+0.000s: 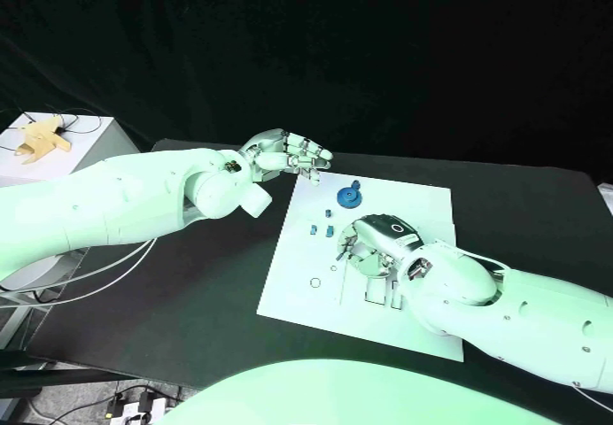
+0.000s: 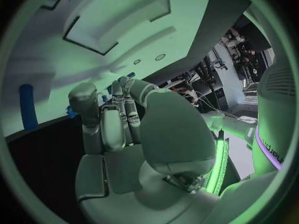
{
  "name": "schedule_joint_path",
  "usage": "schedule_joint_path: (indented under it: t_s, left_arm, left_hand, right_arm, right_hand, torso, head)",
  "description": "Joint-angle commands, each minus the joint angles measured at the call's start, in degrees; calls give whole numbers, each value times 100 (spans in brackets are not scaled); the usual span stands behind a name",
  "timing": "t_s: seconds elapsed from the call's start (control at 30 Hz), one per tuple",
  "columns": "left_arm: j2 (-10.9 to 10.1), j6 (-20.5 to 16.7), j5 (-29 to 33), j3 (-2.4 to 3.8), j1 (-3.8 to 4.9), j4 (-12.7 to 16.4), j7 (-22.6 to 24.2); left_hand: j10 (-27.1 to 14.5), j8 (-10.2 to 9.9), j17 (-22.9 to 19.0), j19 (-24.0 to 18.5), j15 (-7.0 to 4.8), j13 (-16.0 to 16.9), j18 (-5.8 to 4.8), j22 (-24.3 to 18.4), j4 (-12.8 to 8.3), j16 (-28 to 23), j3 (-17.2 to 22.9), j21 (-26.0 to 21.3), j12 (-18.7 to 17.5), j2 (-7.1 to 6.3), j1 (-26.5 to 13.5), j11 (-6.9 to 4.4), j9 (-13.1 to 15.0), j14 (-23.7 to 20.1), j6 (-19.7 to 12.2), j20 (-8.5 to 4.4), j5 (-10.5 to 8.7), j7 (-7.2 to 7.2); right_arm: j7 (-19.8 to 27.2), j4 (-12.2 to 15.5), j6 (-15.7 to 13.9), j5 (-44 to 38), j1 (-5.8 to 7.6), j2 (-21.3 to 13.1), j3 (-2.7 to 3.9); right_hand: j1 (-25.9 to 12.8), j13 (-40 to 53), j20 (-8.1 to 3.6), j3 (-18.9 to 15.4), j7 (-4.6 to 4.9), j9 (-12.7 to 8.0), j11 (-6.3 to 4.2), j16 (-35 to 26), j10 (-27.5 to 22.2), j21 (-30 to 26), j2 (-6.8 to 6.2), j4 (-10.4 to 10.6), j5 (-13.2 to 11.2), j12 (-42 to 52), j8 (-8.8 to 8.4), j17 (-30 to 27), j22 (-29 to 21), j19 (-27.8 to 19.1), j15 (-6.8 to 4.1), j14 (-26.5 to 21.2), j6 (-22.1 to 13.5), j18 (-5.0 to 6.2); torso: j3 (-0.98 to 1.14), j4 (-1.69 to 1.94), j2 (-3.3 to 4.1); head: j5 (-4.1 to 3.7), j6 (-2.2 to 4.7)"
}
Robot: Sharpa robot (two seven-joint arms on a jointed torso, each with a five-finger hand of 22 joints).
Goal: Assemble the parts on the task board
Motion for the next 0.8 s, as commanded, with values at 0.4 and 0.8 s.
schedule_joint_path:
  t_s: [0.4,0.8]
  left_arm:
    - [-2,93,1,3,2,9,32]
    - [-5,110,1,2,1,12,26]
  left_hand:
    - [1,-22,2,-3,13,5,57,9,-16,-39,-33,-37,-27,15,32,21,-5,3,0,-4,-3,32]
    - [1,-22,2,-3,13,5,57,9,-16,-39,-33,-37,-27,15,32,21,-5,3,0,-4,-3,32]
  right_arm:
    - [-206,48,323,-174,-30,39,-19]
    - [-228,84,341,-193,-54,92,-34]
  right_hand:
    - [-37,9,-11,56,-2,7,-110,27,124,12,-11,-2,18,5,24,-2,626,22,-1,32,-14,-81]
    - [-37,9,-11,56,-2,7,-110,27,124,12,-11,-2,18,5,24,-2,626,22,-1,32,-14,-81]
  torso:
    - [1,-3,-2]
    - [-1,-1,-3]
  head:
    - [-1,0]
    - [12,0]
